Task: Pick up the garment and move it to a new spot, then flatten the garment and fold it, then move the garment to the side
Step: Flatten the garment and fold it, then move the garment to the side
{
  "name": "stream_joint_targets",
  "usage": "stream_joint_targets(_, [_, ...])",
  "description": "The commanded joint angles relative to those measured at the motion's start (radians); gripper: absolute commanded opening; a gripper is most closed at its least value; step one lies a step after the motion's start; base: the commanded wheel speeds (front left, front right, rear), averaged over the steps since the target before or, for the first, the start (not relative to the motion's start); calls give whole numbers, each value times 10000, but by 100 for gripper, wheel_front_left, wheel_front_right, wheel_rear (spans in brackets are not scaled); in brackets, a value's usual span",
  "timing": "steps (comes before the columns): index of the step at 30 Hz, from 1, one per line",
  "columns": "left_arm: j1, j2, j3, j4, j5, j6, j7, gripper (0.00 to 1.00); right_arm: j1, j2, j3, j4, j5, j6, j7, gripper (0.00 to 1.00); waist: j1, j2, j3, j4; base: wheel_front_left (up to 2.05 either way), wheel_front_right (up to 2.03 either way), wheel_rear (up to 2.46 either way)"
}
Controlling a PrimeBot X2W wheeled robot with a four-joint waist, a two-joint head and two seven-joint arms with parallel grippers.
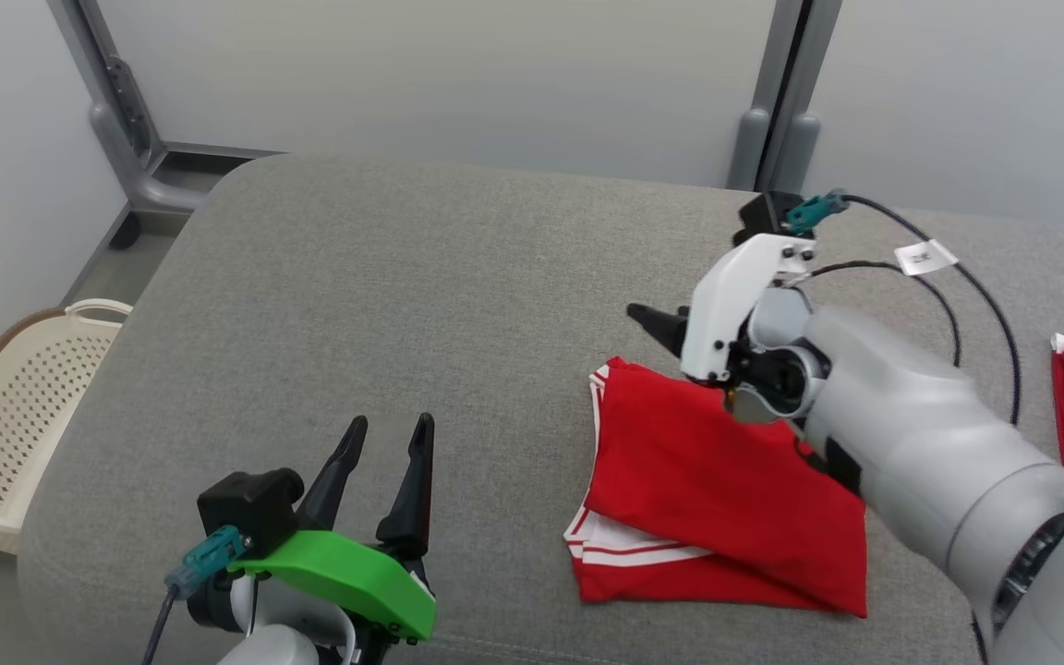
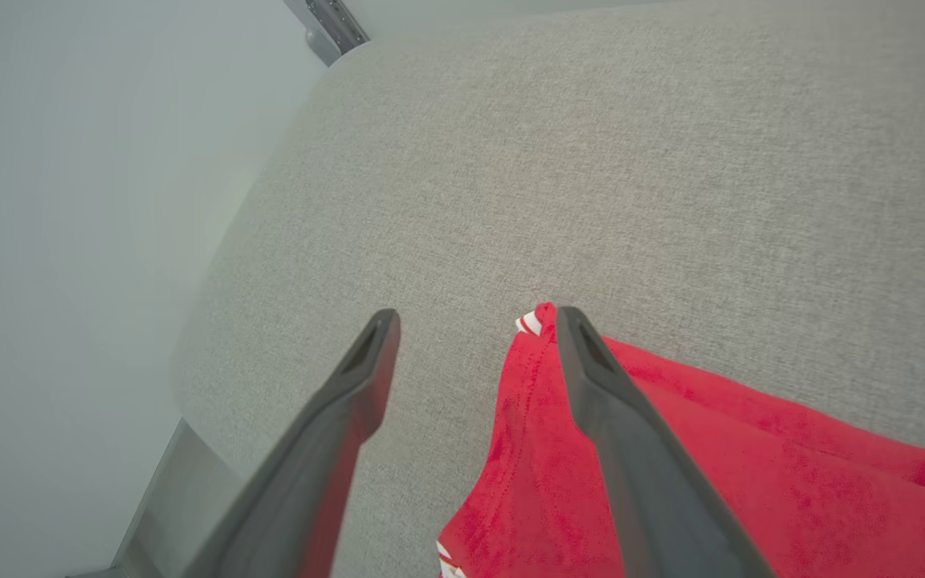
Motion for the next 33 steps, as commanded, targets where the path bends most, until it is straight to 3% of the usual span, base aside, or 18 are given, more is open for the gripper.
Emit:
stream_joint_targets(1, [68,72,13,-57,35,83,1,100,21,-585,-76,-150,57,-1,-68,100,0,0,-21,-293,0,0,0])
stream_joint_targets(11, [229,229,23,-276,84,236,37,100,1241,-2988,-119,-1484,110,-1,17,100,0,0,31,-1115,0,0,0])
stream_joint_targets(15, [244,359,43,-406,92,284,89,100,1919,-3588,-107,-1982,158,-1,-151,100,0,0,188,-1364,0,0,0])
stream_joint_targets(19, [202,499,45,-538,123,354,197,100,2409,-3743,-167,-2250,247,-1,-316,100,0,0,420,-1463,0,0,0])
stream_joint_targets(33, [-196,777,-15,-895,334,526,507,100,2815,-3359,-515,-2395,561,-1,-783,100,0,0,1232,-1014,0,0,0])
